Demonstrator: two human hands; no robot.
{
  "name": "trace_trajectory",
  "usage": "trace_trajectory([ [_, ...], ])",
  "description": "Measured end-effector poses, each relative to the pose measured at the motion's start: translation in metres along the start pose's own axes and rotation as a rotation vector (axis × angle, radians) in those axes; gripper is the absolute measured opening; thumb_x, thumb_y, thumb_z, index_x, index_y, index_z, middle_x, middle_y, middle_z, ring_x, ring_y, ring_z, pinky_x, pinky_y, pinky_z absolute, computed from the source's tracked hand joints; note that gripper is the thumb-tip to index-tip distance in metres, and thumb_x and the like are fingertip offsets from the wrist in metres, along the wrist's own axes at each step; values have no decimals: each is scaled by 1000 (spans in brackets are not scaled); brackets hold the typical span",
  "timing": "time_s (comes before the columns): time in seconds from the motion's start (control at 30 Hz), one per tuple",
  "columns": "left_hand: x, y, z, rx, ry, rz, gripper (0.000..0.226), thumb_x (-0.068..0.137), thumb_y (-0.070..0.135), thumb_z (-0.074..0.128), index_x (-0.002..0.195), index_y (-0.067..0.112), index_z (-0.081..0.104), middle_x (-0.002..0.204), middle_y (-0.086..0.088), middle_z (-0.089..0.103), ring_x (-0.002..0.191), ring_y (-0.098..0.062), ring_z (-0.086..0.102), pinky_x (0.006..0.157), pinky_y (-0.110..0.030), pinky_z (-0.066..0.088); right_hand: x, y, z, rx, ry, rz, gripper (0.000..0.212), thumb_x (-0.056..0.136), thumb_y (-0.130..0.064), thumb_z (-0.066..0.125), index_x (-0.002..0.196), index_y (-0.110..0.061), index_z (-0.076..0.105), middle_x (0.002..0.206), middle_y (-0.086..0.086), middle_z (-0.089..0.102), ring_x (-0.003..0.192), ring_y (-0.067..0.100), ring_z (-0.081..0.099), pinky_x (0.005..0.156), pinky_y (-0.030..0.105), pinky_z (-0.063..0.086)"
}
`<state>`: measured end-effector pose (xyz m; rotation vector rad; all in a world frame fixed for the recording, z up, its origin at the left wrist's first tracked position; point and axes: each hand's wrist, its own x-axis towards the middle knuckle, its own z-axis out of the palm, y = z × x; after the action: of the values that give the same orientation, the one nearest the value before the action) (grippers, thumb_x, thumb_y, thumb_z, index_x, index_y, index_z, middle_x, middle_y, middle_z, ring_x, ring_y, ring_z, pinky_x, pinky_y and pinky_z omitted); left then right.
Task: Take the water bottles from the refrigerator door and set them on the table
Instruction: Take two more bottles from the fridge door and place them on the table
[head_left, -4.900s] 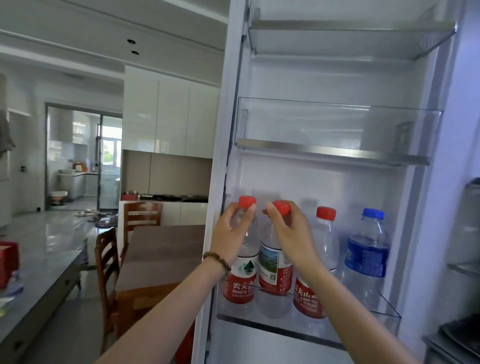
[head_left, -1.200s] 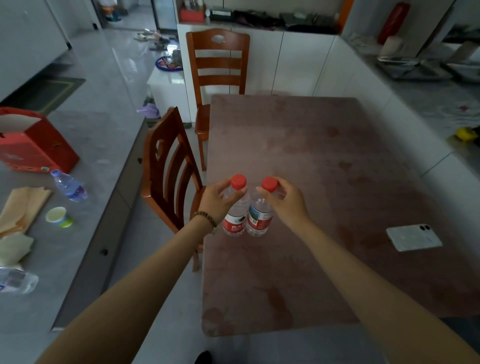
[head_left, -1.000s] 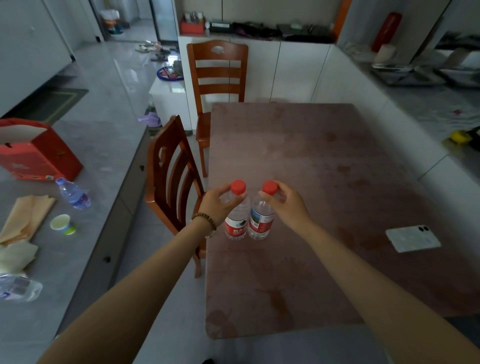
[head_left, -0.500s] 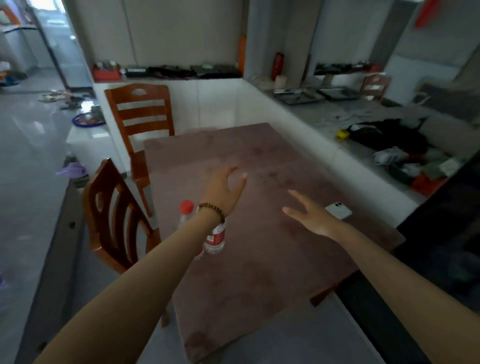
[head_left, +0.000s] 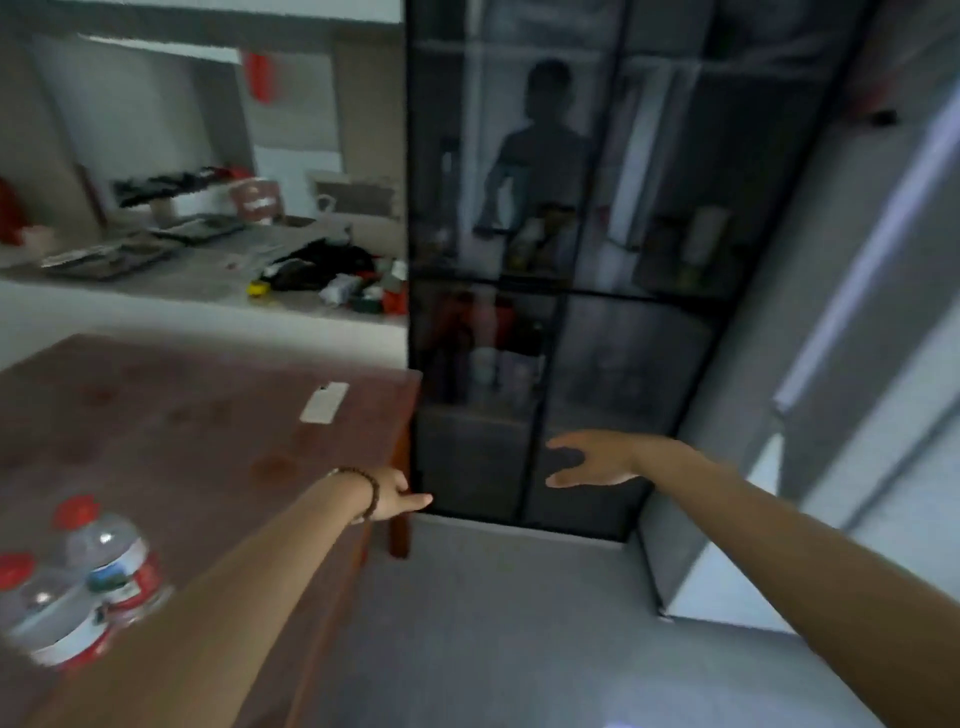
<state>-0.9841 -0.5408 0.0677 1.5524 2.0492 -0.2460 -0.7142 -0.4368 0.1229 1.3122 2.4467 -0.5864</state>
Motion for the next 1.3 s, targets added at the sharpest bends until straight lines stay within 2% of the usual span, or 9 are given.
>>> trace_trajectory([
  [0.07, -6, 49, 4, 42, 3, 100, 69, 83, 69, 34, 114, 12, 57, 121, -8, 60, 92, -23, 58, 83, -34, 45, -53, 34, 6, 13, 59, 59, 76, 84, -60, 50, 147, -28, 22, 157, -4, 17, 144, 19, 19, 117, 35, 16],
  [0.17, -9, 123, 15, 75, 33, 207, 79, 72, 79, 33, 122, 20, 52, 121, -2, 58, 92, -17, 60, 88, -35, 49, -129, 89, 14, 97, 116, 169, 73, 85, -58, 51, 147, -29, 23, 156, -6, 20, 142, 18, 23, 115, 33, 19],
  [0.23, -20, 178, 23, 68, 66, 282, 83, 69, 81, 34, 129, 26, 47, 128, 4, 53, 102, -15, 58, 91, -35, 49, -177, 127, 20, 172, 154, 234, 72, 85, -58, 51, 146, -31, 24, 154, -5, 26, 140, 18, 27, 115, 34, 23],
  [0.37, -59, 294, 44, -49, 143, 445, 63, 85, 61, 44, 136, 26, 39, 141, 3, 44, 123, -16, 47, 92, -25, 41, -259, 208, 36, 252, 229, 307, 68, 85, -55, 53, 144, -32, 28, 152, -4, 31, 138, 17, 32, 114, 35, 26],
  [0.6, -115, 498, 61, -60, 500, 662, 65, 90, 49, 44, 145, 21, 23, 150, -4, 30, 135, -22, 32, 108, -37, 33, -381, 365, 39, 177, 487, 389, 81, 83, -59, 52, 148, -26, 16, 159, -3, 9, 145, 17, 16, 117, 35, 16],
  [0.8, -148, 618, 30, 23, 781, 649, 61, 90, 51, 42, 139, 17, 32, 142, -7, 41, 127, -27, 40, 100, -37, 39, -433, 463, -8, 160, 568, 350, 81, 84, -54, 55, 148, -26, 15, 159, -3, 10, 145, 17, 14, 116, 36, 16],
  [1.0, -131, 691, -20, 116, 994, 567, 60, 89, 54, 39, 136, 18, 36, 134, -7, 49, 119, -28, 46, 89, -37, 41, -410, 529, -59, 128, 618, 231, 85, 82, -57, 55, 149, -26, 13, 159, -3, 5, 146, 18, 9, 118, 38, 13],
  [1.17, -90, 743, -68, 188, 1090, 452, 59, 87, 61, 35, 127, 17, 42, 127, -8, 52, 112, -27, 48, 85, -37, 42, -366, 573, -110, 122, 612, 126, 87, 81, -59, 56, 149, -30, 10, 159, -7, 3, 146, 18, 8, 118, 42, 14],
  [1.3, -48, 767, -103, 115, 1120, 358, 69, 86, 64, 31, 137, 18, 30, 135, -8, 45, 112, -28, 47, 83, -38, 42, -322, 598, -165, 153, 636, 21, 85, 81, -56, 58, 148, -30, 12, 159, -6, 4, 145, 21, 15, 116, 42, 20],
])
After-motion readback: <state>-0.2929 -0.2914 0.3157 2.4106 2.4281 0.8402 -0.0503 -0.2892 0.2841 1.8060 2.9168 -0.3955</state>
